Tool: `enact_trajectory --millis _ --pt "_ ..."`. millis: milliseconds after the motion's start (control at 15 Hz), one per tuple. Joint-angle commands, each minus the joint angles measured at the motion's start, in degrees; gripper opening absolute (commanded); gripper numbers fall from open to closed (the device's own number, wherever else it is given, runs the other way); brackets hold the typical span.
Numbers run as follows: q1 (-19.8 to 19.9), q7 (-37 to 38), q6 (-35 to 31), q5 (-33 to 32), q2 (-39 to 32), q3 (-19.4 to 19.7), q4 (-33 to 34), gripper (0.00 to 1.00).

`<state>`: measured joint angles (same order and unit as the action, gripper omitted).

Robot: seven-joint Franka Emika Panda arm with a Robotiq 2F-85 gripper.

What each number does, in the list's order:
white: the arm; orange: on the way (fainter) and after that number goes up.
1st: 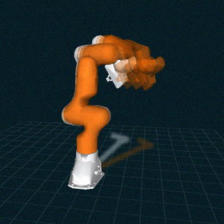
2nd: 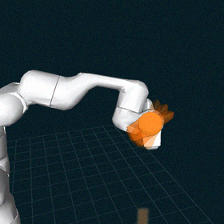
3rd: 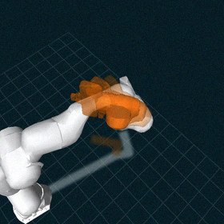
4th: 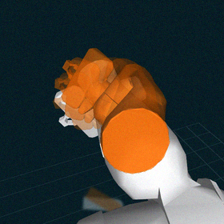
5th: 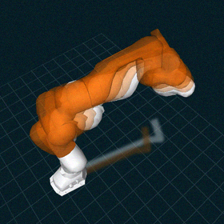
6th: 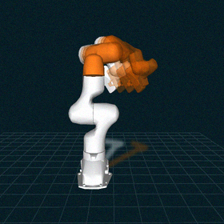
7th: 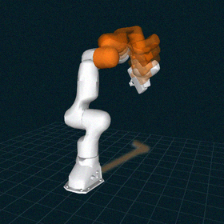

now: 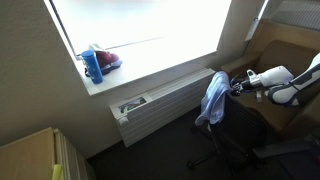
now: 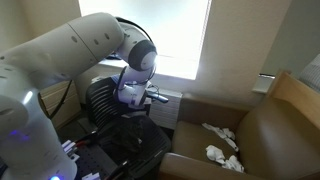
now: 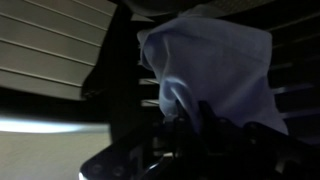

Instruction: Make the chair face the couch, remove the clothes on it, and then put them on the couch

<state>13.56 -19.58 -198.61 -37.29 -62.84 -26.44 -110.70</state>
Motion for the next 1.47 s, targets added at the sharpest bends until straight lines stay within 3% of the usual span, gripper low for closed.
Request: enact_trajectory --millis 0,200,467,800,1000,1133,1400 --pt "4.9 -3.2 -0.1 4.8 10.7 -1.5 -2.7 0.00" --pt "11.5 -3.9 0.0 6.8 17.7 -7.2 -2.3 0.01" --pt "24.5 -3.2 0.2 8.3 25.3 -18.8 -1.6 0.01" --pt "45.4 -2.6 0.3 9.5 29.9 -36.7 -0.1 0.01" --pt "57.2 -3.0 0.3 12.2 32.5 -44.7 0.2 0.01" --pt "63.1 -4.4 0.3 14.4 34.3 -47.1 1.2 0.01" --pt "67.7 -9.5 0.4 18.8 34.8 -45.1 5.6 0.01"
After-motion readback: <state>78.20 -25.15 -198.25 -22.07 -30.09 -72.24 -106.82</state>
